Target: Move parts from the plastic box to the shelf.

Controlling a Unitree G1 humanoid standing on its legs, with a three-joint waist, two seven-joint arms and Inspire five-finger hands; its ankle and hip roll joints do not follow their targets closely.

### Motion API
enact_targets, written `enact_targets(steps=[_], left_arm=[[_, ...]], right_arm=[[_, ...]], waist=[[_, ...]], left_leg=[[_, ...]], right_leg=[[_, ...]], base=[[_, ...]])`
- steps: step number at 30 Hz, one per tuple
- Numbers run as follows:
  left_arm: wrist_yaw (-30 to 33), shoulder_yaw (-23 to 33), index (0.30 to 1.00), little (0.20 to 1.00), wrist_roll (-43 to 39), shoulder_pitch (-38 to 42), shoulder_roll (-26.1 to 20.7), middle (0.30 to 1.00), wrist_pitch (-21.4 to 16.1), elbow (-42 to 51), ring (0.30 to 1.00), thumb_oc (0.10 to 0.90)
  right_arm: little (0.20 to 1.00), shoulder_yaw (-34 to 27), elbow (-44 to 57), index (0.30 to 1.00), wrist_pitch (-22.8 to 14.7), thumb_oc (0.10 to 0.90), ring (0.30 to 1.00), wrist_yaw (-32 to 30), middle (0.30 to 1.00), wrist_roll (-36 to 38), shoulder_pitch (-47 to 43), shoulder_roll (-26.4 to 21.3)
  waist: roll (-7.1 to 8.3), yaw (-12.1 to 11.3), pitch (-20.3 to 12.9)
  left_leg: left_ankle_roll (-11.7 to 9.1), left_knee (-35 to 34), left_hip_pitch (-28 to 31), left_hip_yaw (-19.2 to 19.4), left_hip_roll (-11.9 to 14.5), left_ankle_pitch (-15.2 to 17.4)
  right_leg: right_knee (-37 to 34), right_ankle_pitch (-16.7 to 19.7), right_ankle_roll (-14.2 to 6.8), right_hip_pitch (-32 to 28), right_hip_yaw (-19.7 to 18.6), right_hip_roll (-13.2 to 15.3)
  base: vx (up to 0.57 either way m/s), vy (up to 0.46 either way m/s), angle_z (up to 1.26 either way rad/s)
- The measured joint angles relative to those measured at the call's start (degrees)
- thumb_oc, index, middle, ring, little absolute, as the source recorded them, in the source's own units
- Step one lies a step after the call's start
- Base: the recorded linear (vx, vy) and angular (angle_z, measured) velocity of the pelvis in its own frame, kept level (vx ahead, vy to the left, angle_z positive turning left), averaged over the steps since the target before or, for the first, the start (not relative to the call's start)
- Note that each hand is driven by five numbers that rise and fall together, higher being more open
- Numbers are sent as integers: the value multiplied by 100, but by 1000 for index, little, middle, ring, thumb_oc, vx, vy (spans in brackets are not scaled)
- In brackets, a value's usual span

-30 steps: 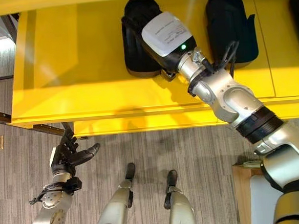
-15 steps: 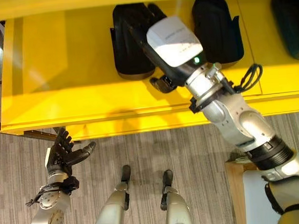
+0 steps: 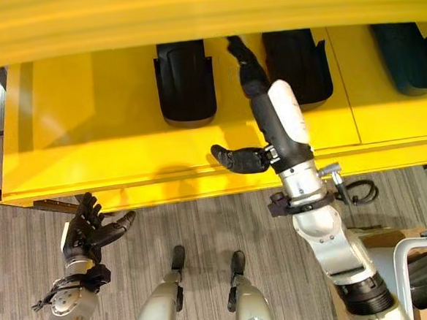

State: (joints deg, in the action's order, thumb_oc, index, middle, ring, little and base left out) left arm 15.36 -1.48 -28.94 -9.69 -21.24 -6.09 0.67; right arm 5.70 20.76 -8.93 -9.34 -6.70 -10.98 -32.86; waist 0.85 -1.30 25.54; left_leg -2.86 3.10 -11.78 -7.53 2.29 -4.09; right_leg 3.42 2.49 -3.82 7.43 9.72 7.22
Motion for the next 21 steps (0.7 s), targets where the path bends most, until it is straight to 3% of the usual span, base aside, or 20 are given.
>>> enact_targets(steps=[4,6,8,10,11,12,13,14,16,17,18,19,20,21], left_arm=[[19,231,1000,1000,-12,-183,4,1000,40,30,1000,900],[34,395,1000,1000,-11,-162,23,1000,38,46,1000,900],[42,492,1000,1000,-7,-132,31,1000,-32,152,1000,900],[110,499,1000,1000,-10,-148,59,1000,-46,325,1000,900],[30,420,1000,1000,3,-168,36,1000,-56,357,1000,900],[14,293,1000,1000,5,-105,0,1000,-67,390,1000,900],[-53,56,1000,1000,6,77,13,1000,-87,390,1000,900],[-186,-110,1000,1000,7,194,27,1000,-168,393,1000,900],[-256,-126,1000,1000,6,188,35,1000,-245,447,1000,900],[-264,-148,1000,1000,2,187,34,1000,-290,505,1000,900],[-271,-175,1000,1000,2,160,27,1000,-358,522,1000,900],[-394,-216,1000,1000,6,110,33,1000,-382,438,1000,900],[-500,-263,1000,1000,5,153,34,1000,-378,409,1000,900],[-505,-366,1000,1000,6,280,35,1000,-380,313,1000,900]], right_arm=[[1000,-208,0,1000,-75,900,1000,-3,1000,534,368,329],[1000,-196,0,1000,-114,900,1000,0,1000,674,190,266],[1000,-184,-1,1000,-231,900,1000,-5,1000,804,-9,198],[1000,-38,-1,1000,-337,900,1000,-54,1000,1030,-110,172],[1000,124,-21,1000,-411,900,1000,-75,1000,1063,-166,186],[1000,305,-64,1000,-443,900,1000,-73,1000,1148,-269,219],[1000,389,-94,1000,-465,900,1000,-72,1000,1155,-292,204],[1000,442,-103,1000,-462,900,1000,-65,1000,1256,-191,245],[1000,388,-77,1000,-461,900,1000,-63,1000,1421,62,341],[1000,312,-91,1000,-449,900,1000,-67,1000,1434,147,468],[1000,314,-159,1000,-445,900,1000,-45,1000,1479,142,653],[1000,327,-237,1000,-424,900,1000,-45,1000,1489,203,810],[1000,281,-239,1000,-424,900,1000,-52,1000,1493,357,767],[1000,167,-215,1000,-432,900,1000,-44,1000,1492,558,740]], waist=[[1,158,-3],[22,205,-17],[90,215,-256],[280,119,-599],[293,100,-766],[352,53,-849],[346,-39,-881],[299,-21,-936],[262,140,-1054],[241,261,-1088],[246,200,-1091],[230,131,-1095],[220,242,-1095],[234,333,-1095]], left_leg=[[-49,-39,161,76,158,3],[-143,-37,160,99,337,-15],[-323,-46,13,87,707,-60],[-375,-83,-30,119,1057,-50],[-342,-42,-12,-45,1203,-123],[-341,11,-17,-567,1155,-273],[-447,188,-93,-1347,929,-245],[-604,401,-122,-1839,457,37],[-279,634,-122,-1808,-628,551],[-22,637,-115,-1962,-1069,677],[339,859,-82,-2420,-1430,785],[403,817,-57,-2258,-1466,690],[362,665,-49,-1907,-1194,404],[267,833,-72,-1787,-1085,579]], right_leg=[[195,-12,9,22,-249,-136],[575,-178,87,242,-474,-308],[897,-335,280,557,-495,-661],[1225,-576,609,856,-498,-1005],[1192,-632,777,896,-533,-1237],[1201,-622,860,895,-674,-1310],[1076,-466,884,848,-869,-1333],[668,-234,805,668,-1048,-1313],[-416,330,804,101,-1266,-1226],[-608,486,838,-2,-1497,-1271],[-602,535,782,-16,-1758,-1297],[-547,515,752,-49,-1930,-1329],[-547,488,711,-103,-1977,-1342],[-550,451,655,-164,-1962,-1269]], base=[[-31,-175,-16],[-85,-288,-23],[-95,-375,-22],[-49,-206,-34],[16,-159,-53],[56,-140,-64],[94,-161,-73],[100,-65,-72],[111,118,-59],[78,178,-81],[71,240,-121],[33,208,-116],[42,291,-58],[20,227,-8]])
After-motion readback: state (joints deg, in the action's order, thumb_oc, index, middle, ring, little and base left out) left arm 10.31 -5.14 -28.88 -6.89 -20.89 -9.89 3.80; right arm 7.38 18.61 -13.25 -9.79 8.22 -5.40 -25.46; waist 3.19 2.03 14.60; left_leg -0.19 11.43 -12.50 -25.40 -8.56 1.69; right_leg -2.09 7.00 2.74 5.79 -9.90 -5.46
